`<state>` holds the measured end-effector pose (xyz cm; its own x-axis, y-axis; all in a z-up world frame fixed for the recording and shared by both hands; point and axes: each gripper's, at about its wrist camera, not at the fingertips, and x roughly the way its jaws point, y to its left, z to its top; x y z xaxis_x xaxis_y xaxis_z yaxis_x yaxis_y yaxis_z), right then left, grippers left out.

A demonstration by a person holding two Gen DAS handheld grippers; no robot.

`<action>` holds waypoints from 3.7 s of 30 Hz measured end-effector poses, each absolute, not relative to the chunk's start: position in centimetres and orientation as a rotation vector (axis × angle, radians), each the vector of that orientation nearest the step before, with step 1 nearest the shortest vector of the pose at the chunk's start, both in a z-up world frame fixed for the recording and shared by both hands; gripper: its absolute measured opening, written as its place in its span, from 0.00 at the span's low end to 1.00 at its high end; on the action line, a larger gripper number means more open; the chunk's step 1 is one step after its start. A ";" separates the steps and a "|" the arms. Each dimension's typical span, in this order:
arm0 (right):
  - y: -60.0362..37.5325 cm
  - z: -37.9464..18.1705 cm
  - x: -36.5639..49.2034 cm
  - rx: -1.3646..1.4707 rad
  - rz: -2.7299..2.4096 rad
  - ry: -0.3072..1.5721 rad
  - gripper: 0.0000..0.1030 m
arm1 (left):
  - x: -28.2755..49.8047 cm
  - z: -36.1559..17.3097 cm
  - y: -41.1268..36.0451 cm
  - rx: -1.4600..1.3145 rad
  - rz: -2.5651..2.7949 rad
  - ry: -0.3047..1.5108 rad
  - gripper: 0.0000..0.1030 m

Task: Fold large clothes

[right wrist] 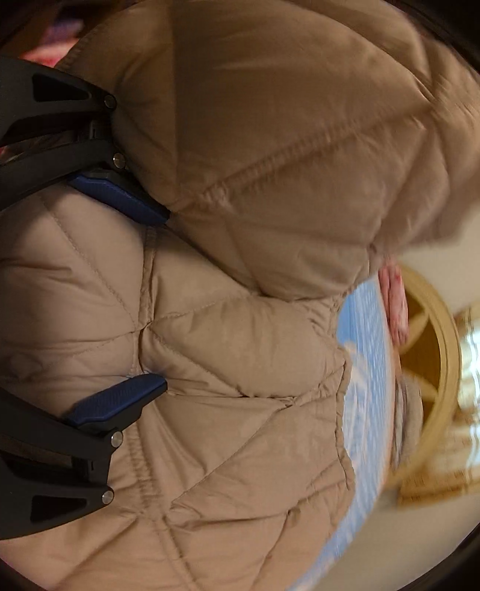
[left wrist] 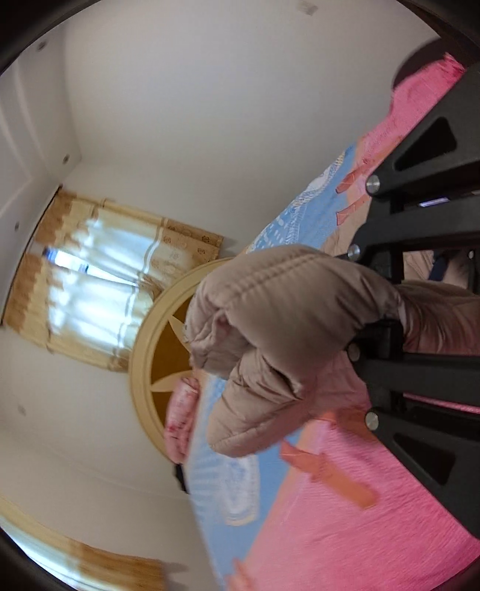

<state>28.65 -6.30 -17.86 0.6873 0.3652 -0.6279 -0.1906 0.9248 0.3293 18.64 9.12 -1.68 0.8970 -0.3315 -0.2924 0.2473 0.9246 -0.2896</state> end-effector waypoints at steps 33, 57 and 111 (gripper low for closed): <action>-29.8 -9.3 18.4 0.554 0.097 0.409 0.81 | 23.1 -11.0 -11.9 0.413 -0.750 0.427 0.15; -27.9 -17.8 24.5 0.515 0.129 0.772 0.30 | 22.6 -7.3 -2.2 0.243 -0.524 0.439 1.00; -27.0 -13.5 33.6 0.459 0.091 0.616 0.34 | 36.9 -10.9 -6.7 0.241 -0.163 0.636 1.00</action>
<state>33.63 -26.99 -13.54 0.8158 0.2166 -0.5362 0.0522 0.8958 0.4414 36.94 -6.74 -10.92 0.7933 -0.0764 -0.6040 0.2235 0.9594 0.1722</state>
